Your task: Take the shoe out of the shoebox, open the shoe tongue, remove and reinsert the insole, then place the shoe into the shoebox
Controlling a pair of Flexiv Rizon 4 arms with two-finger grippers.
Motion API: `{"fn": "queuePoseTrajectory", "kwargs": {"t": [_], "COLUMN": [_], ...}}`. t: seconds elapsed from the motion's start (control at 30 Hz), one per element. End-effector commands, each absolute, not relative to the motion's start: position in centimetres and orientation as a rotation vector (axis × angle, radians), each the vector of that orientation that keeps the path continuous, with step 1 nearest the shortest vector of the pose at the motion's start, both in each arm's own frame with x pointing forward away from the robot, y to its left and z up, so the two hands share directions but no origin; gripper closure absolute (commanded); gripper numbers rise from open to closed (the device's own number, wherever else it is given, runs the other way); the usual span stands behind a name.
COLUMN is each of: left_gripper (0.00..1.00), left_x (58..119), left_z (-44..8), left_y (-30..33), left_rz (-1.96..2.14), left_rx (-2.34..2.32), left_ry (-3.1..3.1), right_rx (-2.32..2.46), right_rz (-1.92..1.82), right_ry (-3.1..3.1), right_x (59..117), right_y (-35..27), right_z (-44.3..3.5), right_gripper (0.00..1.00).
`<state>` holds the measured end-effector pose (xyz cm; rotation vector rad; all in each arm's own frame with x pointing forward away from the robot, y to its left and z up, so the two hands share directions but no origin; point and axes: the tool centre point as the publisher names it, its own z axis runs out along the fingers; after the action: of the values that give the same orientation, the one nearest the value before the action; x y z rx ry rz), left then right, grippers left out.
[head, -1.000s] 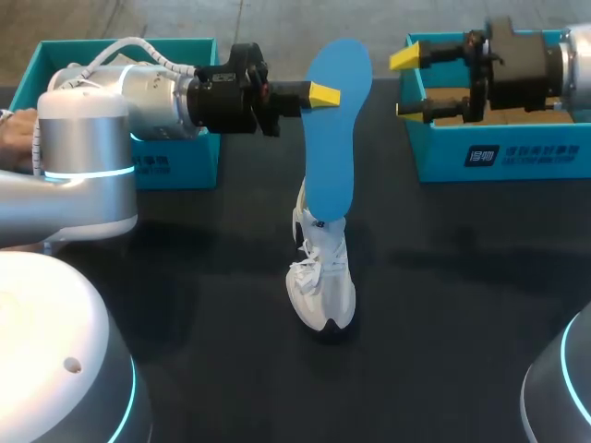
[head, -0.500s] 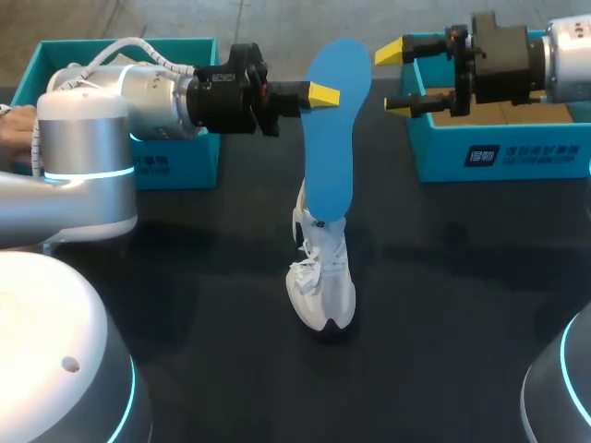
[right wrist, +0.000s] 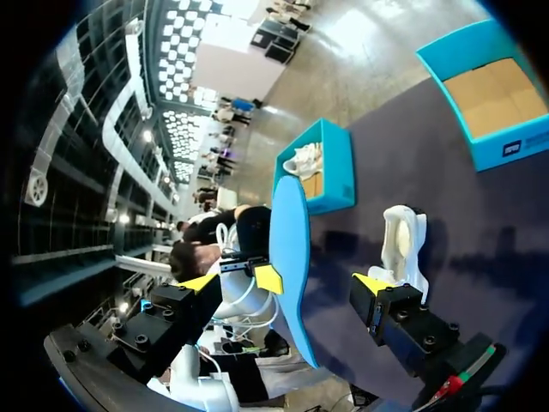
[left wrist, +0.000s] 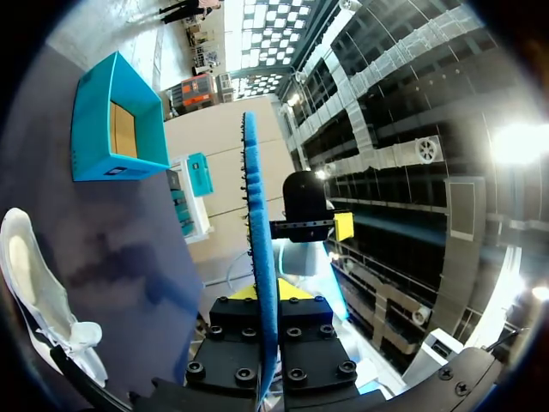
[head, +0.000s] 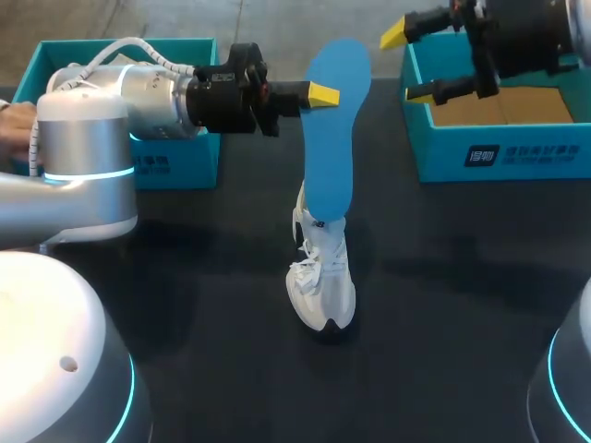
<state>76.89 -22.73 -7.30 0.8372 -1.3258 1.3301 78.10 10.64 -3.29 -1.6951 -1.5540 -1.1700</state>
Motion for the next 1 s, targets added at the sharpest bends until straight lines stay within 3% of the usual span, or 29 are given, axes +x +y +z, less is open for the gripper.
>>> {"fn": "queuePoseTrajectory", "kwargs": {"t": [0.03,0.47,0.5,1.0], "left_gripper": [1.00,1.00,1.00,1.00], "left_x": [76.7,76.7,76.7,76.7], "left_z": [-7.4,-7.4,-7.4,-7.4], "left_y": [-22.7,-22.7,-22.7,-22.7], "left_rz": [1.333,1.333,1.333,1.333], "left_rx": [0.841,0.841,0.841,0.841], "left_ry": [-1.324,-1.324,-1.324,-1.324], "right_rx": [-1.875,-1.951,-2.104,-2.232], "right_rz": [-1.032,-0.979,-0.826,-0.651], "right_ry": [-1.640,-1.656,-1.752,-1.882], "right_x": [78.4,78.4,78.1,77.3], "right_y": [11.5,11.8,12.6,14.0], "right_z": [-2.7,-2.4,-1.1,1.0], "right_gripper": [0.00,0.00,0.00,0.00]}}
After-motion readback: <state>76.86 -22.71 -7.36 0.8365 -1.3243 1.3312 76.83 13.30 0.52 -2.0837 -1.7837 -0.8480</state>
